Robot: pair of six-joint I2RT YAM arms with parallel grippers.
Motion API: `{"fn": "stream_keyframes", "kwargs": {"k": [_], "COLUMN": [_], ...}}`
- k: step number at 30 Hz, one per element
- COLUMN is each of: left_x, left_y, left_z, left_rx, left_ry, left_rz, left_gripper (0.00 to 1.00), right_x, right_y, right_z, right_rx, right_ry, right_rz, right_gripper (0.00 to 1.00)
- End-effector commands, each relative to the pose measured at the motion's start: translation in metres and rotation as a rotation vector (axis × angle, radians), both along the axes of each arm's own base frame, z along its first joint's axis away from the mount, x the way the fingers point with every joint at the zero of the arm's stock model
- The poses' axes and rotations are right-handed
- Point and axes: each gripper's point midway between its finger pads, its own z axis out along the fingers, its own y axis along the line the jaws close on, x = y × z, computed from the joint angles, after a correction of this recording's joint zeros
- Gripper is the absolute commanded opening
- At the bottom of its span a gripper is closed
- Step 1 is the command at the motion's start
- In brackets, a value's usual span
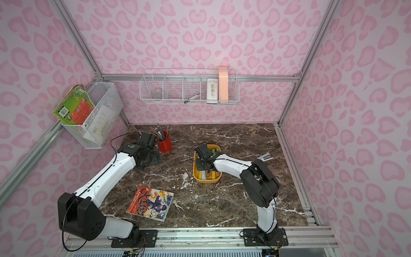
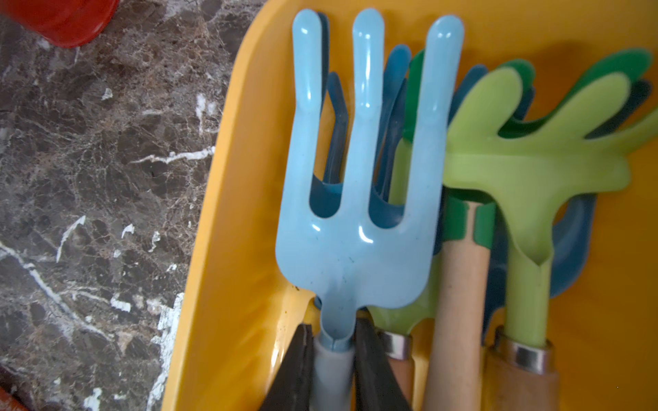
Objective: Take the hand rake out of the storage box
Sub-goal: Pick up the rake from the storage box.
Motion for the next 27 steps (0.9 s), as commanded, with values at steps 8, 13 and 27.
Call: {"fn": "stream_keyframes", "kwargs": {"k": [8, 13, 27], "left_x": [0.003, 0.001, 0.006], "left_y": [-0.004, -0.004, -0.005], "left_z": [0.014, 0.017, 0.023], "left_rx": [-0.02, -0.023, -0.032], "left_ry": [-0.006, -0.011, -0.026], "left_rz": [-0.004, -0.007, -0.003], "left_gripper": [0.89, 0.89, 0.89], "right_x": [0.002, 0.003, 0.009], "right_y": [0.008, 0.012, 0.011], "right_z": [-0.003, -0.003, 0.034], "right_rx": [0.069, 0.092, 0.178], "right_ry": [0.049, 0.053, 0.003], "right_rz": [-0.019, -0.03, -0.062], "right_gripper": [0.33, 0.26, 0.05]}}
